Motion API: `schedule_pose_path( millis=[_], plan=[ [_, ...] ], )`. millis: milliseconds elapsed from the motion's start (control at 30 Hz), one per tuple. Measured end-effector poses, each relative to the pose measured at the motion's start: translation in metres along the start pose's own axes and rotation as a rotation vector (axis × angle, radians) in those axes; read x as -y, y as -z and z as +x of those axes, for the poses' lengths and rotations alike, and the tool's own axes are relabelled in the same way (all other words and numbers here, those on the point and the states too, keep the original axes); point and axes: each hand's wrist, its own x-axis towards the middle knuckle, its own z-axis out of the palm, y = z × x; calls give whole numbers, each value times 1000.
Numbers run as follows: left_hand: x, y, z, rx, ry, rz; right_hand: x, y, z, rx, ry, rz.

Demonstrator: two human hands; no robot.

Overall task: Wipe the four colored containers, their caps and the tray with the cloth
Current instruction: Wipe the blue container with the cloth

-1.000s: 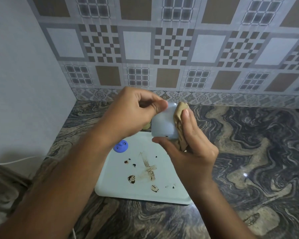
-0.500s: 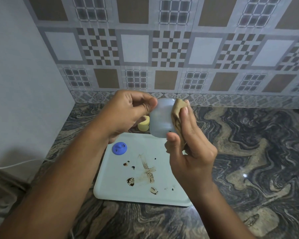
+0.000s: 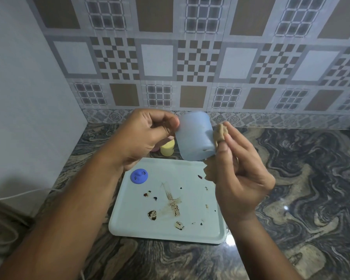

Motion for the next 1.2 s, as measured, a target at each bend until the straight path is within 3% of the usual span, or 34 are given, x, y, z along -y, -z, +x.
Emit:
schedule_pose_path(
  millis=[300,567,767,933,1100,1200],
  plan=[
    [-7,-2,0,-30,-6,2,7,3,-6,156,94,-11],
    [-8,0,-1,-85,-81,86,13,-1,-3,90,-236,201],
    [-4,3,1,-90,-92,60,13,3,5,223,-112,125],
    [-5,3,3,-62,-93,28,15,1,4,223,4,45],
    [-5,3,4,-45,-85,25,15,-3,6,41,-199,213],
    [-5,5,5,-66,-82,8,20,-2,10,25,-330,251]
  ],
)
